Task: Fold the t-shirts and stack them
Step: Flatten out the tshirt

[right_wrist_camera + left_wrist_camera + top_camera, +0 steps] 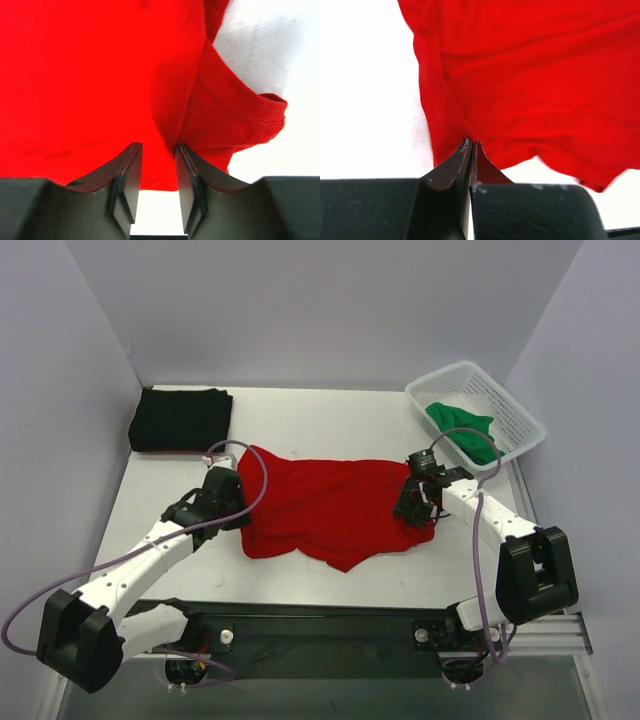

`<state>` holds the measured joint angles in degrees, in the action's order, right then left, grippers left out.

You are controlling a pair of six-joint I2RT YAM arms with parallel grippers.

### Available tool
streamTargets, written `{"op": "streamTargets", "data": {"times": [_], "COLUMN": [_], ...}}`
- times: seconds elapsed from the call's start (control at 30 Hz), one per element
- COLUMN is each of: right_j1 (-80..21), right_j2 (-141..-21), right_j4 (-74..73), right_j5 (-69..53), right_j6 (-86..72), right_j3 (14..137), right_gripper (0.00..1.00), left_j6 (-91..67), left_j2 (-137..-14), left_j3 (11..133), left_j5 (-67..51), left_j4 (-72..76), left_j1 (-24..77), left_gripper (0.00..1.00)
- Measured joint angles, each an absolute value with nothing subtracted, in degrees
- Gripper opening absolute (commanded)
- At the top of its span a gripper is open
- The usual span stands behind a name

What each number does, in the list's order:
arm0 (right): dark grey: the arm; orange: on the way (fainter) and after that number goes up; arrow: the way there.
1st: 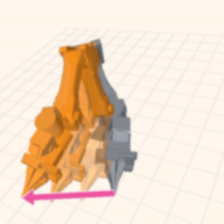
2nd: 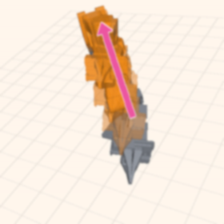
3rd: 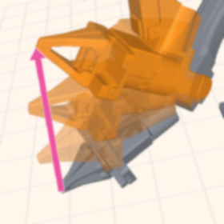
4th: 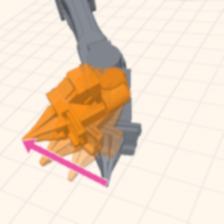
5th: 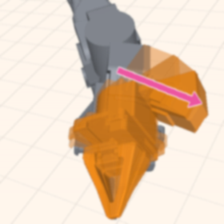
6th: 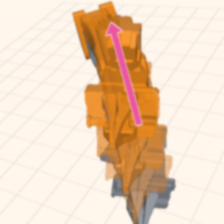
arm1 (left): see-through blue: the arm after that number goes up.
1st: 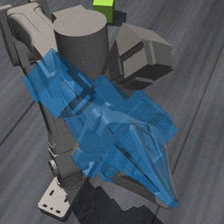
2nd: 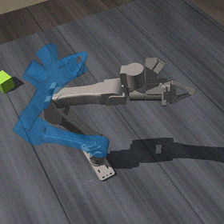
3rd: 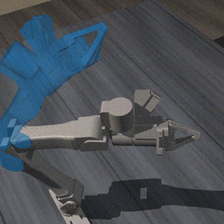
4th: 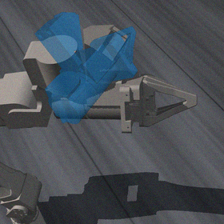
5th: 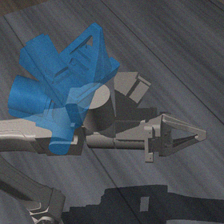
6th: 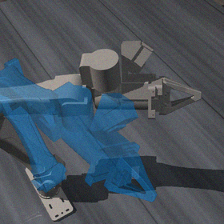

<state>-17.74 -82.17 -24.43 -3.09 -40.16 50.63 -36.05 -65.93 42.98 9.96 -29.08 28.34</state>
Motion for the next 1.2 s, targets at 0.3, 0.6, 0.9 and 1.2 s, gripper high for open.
{"op": "streamTargets", "data": {"times": [0.3, 0.6, 0.9, 1.2], "right_j1": [-15.73, -13.56, -11.97, -11.92], "right_j2": [-81.97, -78.02, -70.89, -59.13], "right_j4": [-24.97, -29.69, -35.07, -42.30], "right_j5": [-3.05, -1.50, 1.58, 9.82], "right_j6": [-38.70, -35.92, -34.06, -30.50], "right_j3": [50.72, 56.12, 62.52, 76.49], "right_gripper": [0.00, 0.00, 0.00, 0.00], "left_j6": [-37.47, -35.38, -35.48, -34.79], "left_j2": [-53.01, -42.96, -40.29, -36.67], "left_j3": [41.01, 42.52, 48.23, 61.36], "left_j5": [6.35, 3.29, 3.03, 9.47], "left_j4": [-34.50, -39.86, -40.38, -41.43], "left_j1": [19.05, 2.37, 1.06, 1.02], "left_gripper": [0.00, 0.00, 0.00, 0.00]}}
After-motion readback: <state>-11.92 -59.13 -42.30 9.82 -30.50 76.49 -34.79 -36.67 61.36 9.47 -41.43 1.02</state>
